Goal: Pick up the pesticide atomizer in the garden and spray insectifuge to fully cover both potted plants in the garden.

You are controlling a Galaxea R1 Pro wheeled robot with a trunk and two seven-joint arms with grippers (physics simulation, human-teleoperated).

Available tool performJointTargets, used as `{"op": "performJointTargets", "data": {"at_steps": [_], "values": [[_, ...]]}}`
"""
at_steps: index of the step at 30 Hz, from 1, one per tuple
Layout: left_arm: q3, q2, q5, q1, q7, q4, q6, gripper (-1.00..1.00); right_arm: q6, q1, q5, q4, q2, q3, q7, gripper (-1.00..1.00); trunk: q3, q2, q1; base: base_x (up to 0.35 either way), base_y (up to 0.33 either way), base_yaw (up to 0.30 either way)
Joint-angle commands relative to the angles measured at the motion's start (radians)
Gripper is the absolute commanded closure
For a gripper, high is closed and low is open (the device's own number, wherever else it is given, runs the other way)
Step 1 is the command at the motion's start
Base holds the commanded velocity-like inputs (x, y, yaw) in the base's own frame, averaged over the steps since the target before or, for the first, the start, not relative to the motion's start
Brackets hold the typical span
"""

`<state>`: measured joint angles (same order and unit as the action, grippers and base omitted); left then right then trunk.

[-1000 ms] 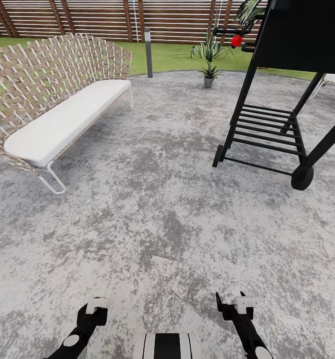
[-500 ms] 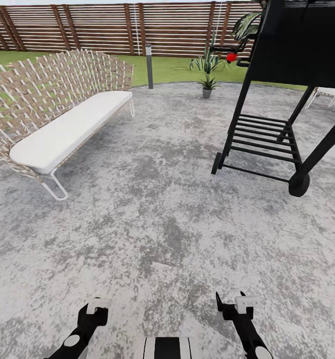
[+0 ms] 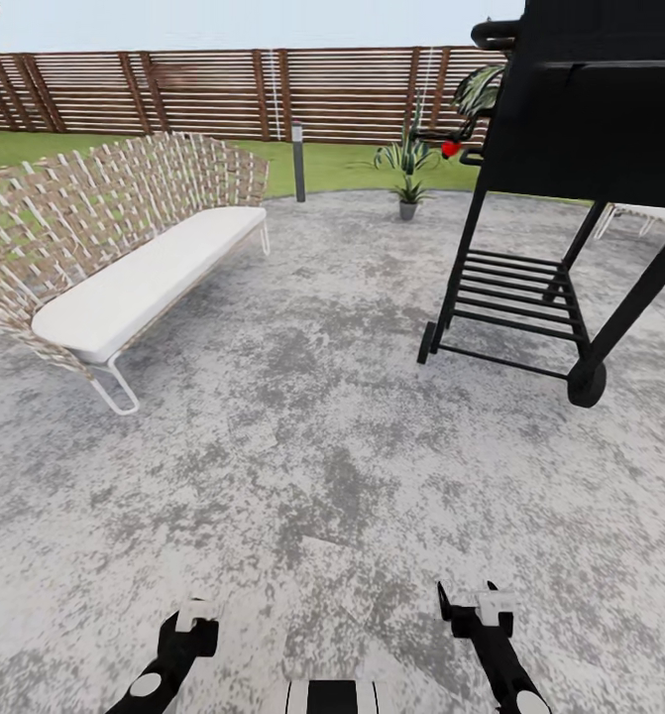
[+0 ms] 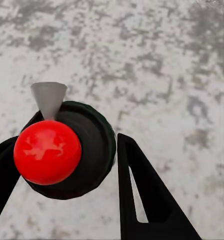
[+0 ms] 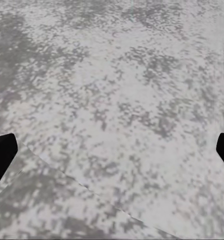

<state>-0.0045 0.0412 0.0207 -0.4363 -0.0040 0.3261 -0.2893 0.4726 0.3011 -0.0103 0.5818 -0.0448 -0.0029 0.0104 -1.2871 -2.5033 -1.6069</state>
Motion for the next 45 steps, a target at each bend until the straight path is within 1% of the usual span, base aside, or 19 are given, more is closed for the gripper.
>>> {"op": "performJointTargets", "data": {"at_steps": [1,4,6,10,15,24,27,34,45], "values": [[-0.001,0.000,0.002,0.000,-0.001,-0.001,-0.002,1.00,0.003,-0.005,-0.002,-0.002,-0.009,0.000,0.030,-1.00,0.003,0.000,0.001,0.000,0.000,0.000],[-0.001,0.000,0.002,-0.001,-0.001,-0.002,0.000,1.00,0.003,-0.025,-0.002,-0.004,-0.013,0.000,0.088,-1.00,0.016,0.001,0.002,0.000,0.000,0.000],[-0.001,0.001,0.002,0.000,-0.001,-0.003,0.001,1.00,0.003,-0.041,-0.001,-0.005,-0.014,0.000,0.104,-1.00,0.026,0.001,0.003,0.000,0.000,-0.007],[-0.002,0.001,0.002,0.004,0.000,-0.002,0.000,1.00,0.004,-0.076,0.001,-0.005,-0.015,0.000,0.118,-1.00,0.047,0.002,0.005,0.000,0.000,-0.048],[-0.002,0.002,0.001,0.008,0.002,-0.003,-0.001,1.00,0.004,-0.088,0.001,-0.048,-0.014,0.001,0.120,-1.00,0.074,0.003,0.007,0.000,0.000,-0.069],[-0.002,0.002,-0.002,0.008,0.002,-0.005,-0.001,1.00,0.004,-0.089,0.000,-0.073,-0.015,0.000,0.120,-1.00,0.108,0.066,0.041,0.000,0.000,-0.033],[-0.001,0.001,0.000,0.008,0.002,-0.030,-0.003,1.00,0.005,-0.089,0.000,-0.075,-0.015,0.000,0.121,-1.00,0.118,0.087,0.053,0.000,0.000,-0.002],[0.000,0.000,0.000,0.008,0.002,-0.044,-0.006,1.00,0.005,-0.089,-0.002,-0.080,-0.015,0.000,0.122,-1.00,0.118,0.087,0.053,-0.013,-0.008,0.000],[-0.001,-0.001,0.001,0.008,0.001,-0.044,-0.007,1.00,0.004,-0.089,-0.002,-0.080,-0.015,0.000,0.122,-1.00,0.118,0.087,0.053,-0.211,-0.151,0.000]]}}
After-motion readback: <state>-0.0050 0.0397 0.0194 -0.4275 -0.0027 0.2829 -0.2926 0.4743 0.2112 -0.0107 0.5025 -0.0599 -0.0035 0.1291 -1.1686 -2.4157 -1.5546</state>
